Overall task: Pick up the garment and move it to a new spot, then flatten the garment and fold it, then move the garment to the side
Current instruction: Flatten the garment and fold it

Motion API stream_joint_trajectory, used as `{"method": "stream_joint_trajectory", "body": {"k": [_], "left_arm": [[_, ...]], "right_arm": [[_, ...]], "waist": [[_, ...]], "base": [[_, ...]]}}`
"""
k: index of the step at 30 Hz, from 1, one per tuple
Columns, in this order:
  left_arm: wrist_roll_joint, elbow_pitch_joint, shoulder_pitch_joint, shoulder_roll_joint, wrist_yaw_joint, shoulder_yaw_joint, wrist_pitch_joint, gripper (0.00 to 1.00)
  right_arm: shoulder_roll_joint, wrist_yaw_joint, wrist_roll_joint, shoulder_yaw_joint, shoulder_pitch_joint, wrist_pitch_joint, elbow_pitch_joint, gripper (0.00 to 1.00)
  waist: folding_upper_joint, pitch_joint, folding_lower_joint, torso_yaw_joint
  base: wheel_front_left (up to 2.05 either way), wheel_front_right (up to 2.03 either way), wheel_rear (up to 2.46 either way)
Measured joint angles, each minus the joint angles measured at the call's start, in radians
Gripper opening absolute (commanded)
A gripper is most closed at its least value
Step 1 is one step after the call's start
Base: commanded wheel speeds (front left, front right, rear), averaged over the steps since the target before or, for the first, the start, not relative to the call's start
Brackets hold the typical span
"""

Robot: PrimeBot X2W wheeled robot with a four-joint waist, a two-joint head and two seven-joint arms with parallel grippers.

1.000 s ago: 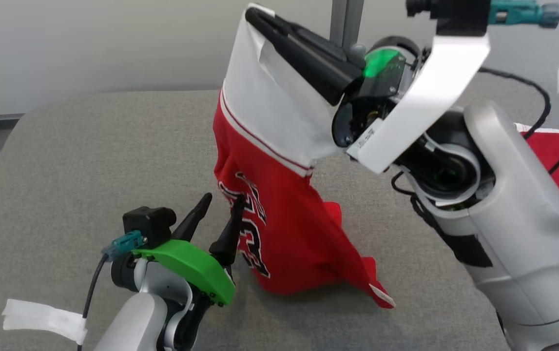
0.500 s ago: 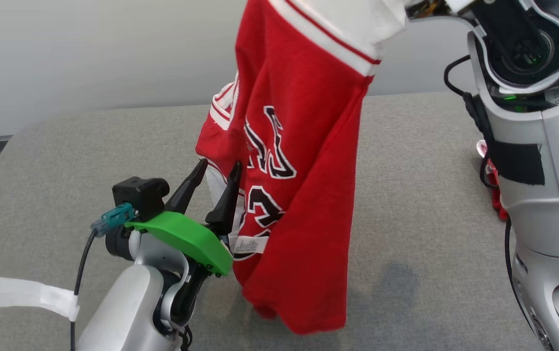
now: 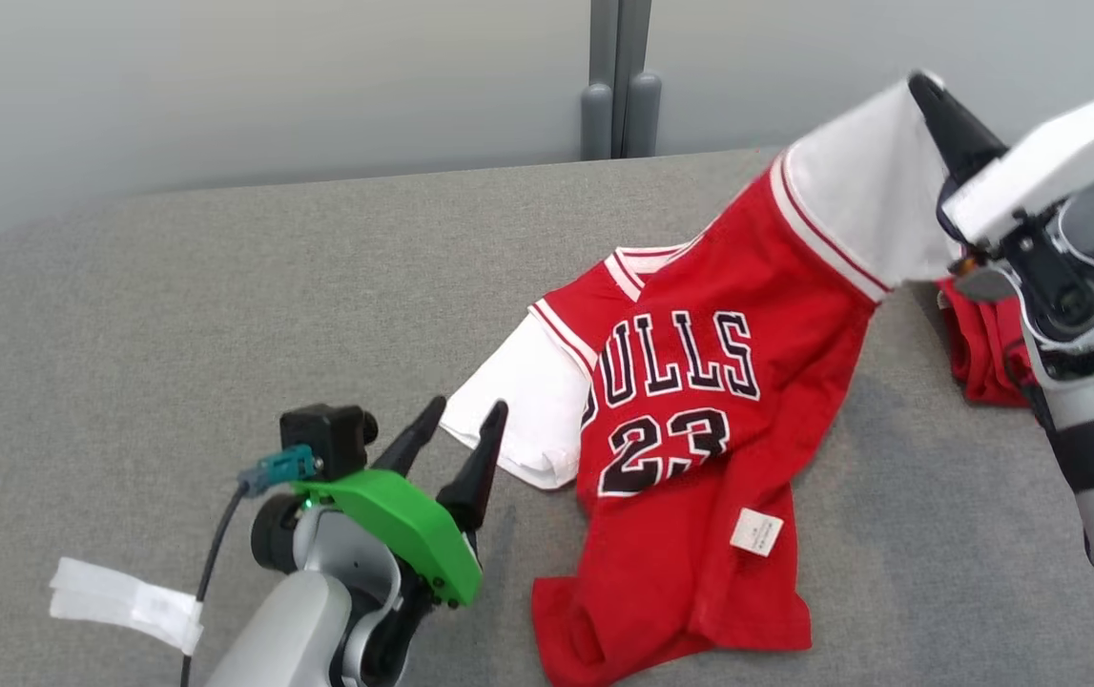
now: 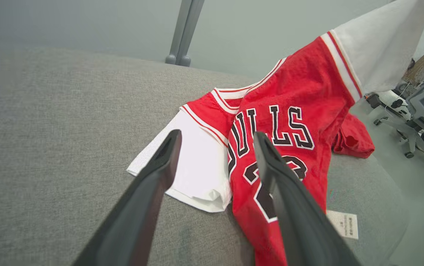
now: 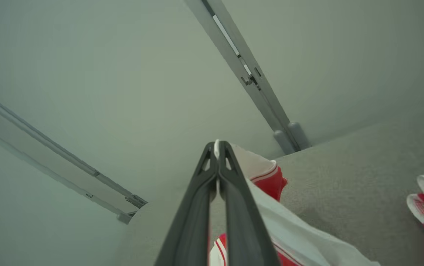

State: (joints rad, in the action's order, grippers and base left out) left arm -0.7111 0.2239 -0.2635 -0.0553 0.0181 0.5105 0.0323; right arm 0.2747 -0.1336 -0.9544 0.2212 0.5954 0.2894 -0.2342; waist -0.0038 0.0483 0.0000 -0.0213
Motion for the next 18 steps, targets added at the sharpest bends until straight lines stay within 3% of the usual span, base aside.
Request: {"method": "stream_joint_trajectory", "body": {"k": [8, 13, 18], "left_arm": [[-0.009, -0.03, 0.046, 0.002, -0.059, 0.117, 0.028, 1.0], [-0.005, -0.094, 0.046, 0.002, -0.098, 0.217, 0.052, 1.0], [-0.004, -0.117, 0.045, 0.004, -0.107, 0.303, 0.103, 1.0]], "right_arm": [[0.033, 0.0, 0.009, -0.103, -0.153, -0.076, -0.062, 0.0], [-0.04, 0.0, -0.026, -0.118, -0.18, -0.114, -0.07, 0.0], [-0.085, 0.0, -0.035, -0.106, -0.194, -0.13, -0.067, 0.0]], "waist": [[0.0, 0.036, 0.0, -0.01], [0.0, 0.053, 0.0, -0.019], [0.0, 0.063, 0.0, -0.03]], "base": [[0.0, 0.0, 0.0], [0.0, 0.0, 0.0], [0.0, 0.0, 0.0]]}}
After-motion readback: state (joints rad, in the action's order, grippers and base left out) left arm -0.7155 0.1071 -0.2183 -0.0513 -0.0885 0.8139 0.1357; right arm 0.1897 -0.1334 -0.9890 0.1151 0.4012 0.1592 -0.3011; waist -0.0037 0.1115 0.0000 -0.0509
